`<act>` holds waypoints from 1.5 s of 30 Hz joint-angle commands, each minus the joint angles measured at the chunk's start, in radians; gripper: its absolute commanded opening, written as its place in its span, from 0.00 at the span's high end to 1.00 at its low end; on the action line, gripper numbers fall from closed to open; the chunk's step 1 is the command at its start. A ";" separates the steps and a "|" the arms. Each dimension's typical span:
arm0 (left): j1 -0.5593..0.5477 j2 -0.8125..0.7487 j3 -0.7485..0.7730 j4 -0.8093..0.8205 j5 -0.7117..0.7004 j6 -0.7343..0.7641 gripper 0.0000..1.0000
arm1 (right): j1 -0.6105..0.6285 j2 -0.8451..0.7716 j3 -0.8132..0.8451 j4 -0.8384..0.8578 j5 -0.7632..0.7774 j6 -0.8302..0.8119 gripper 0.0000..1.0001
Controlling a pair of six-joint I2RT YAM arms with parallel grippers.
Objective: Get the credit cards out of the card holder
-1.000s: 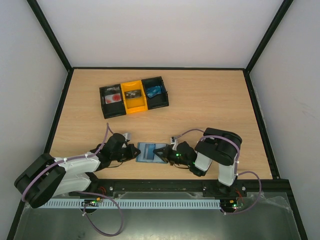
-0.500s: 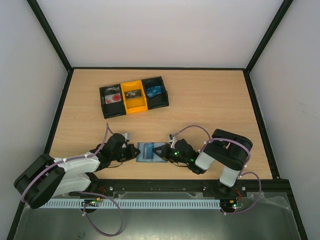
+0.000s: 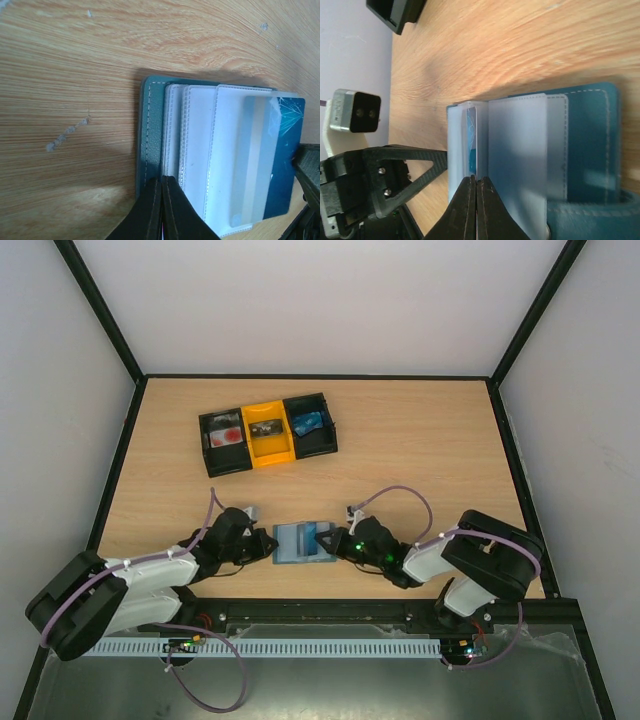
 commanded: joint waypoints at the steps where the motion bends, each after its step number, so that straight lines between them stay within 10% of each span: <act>1: -0.004 0.013 -0.020 -0.086 -0.034 0.007 0.97 | -0.009 -0.020 -0.040 -0.025 0.052 0.006 0.98; 12: -0.004 -0.037 -0.003 -0.105 -0.029 -0.008 0.96 | -0.010 -0.031 -0.057 -0.033 0.042 0.015 0.98; 20: -0.005 -0.134 0.069 -0.161 -0.038 -0.009 0.72 | -0.012 -0.034 -0.064 -0.005 0.019 0.023 0.98; 32: -0.072 -0.009 0.025 0.205 0.109 -0.093 0.69 | -0.012 -0.057 -0.056 -0.026 -0.001 0.015 0.98; 43: -0.103 0.100 0.056 0.213 0.091 -0.079 0.53 | -0.012 -0.061 -0.050 -0.023 -0.038 -0.017 0.98; 45: -0.104 0.104 0.056 0.220 0.090 -0.076 0.62 | -0.012 -0.060 -0.041 -0.048 -0.038 -0.040 0.98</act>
